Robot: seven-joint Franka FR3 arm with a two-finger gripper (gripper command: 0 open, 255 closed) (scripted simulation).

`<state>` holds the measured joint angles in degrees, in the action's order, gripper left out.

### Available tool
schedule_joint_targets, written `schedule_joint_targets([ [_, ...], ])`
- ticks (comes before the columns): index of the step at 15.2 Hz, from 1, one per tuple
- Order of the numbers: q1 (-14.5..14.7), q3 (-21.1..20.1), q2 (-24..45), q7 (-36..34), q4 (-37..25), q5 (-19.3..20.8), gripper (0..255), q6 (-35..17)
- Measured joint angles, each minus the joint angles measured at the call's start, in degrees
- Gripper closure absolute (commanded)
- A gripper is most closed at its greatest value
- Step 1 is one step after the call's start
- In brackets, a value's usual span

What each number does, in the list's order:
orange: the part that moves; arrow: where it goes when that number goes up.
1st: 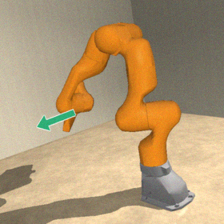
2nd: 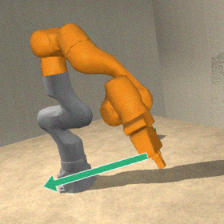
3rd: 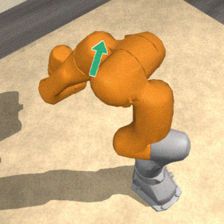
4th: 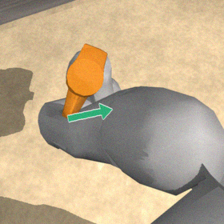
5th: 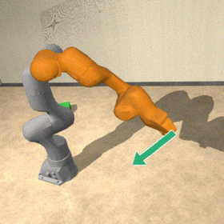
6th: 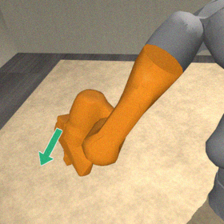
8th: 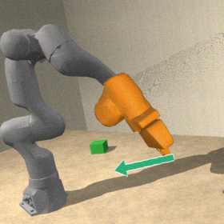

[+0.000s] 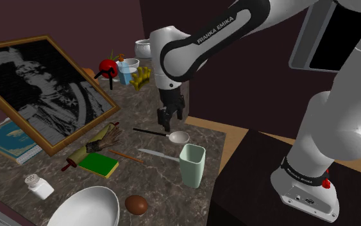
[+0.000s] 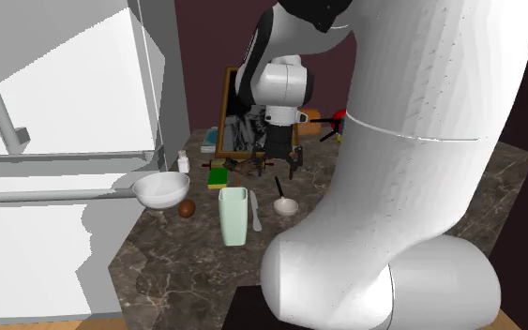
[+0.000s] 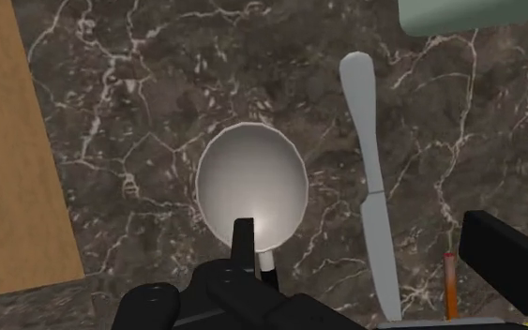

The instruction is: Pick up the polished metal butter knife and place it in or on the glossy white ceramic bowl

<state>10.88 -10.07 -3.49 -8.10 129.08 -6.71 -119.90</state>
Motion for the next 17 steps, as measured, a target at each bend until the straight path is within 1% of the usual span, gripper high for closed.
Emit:
schedule_joint_targets([
  [5, 2.1, -2.0, 10.3, -1.9, -5.0, 1.4, 0, -2.1],
  [7, 3.0, -2.5, 15.1, -2.5, -7.9, 2.3, 0, -2.7],
  [11, 3.6, -2.7, 17.9, -3.0, -8.2, 2.7, 0, -4.6],
  [15, 3.8, -2.7, 19.3, -3.0, -6.5, 2.9, 0, -7.6],
  [17, 3.9, -2.7, 19.8, -3.1, -6.3, 2.9, 0, -8.3],
])
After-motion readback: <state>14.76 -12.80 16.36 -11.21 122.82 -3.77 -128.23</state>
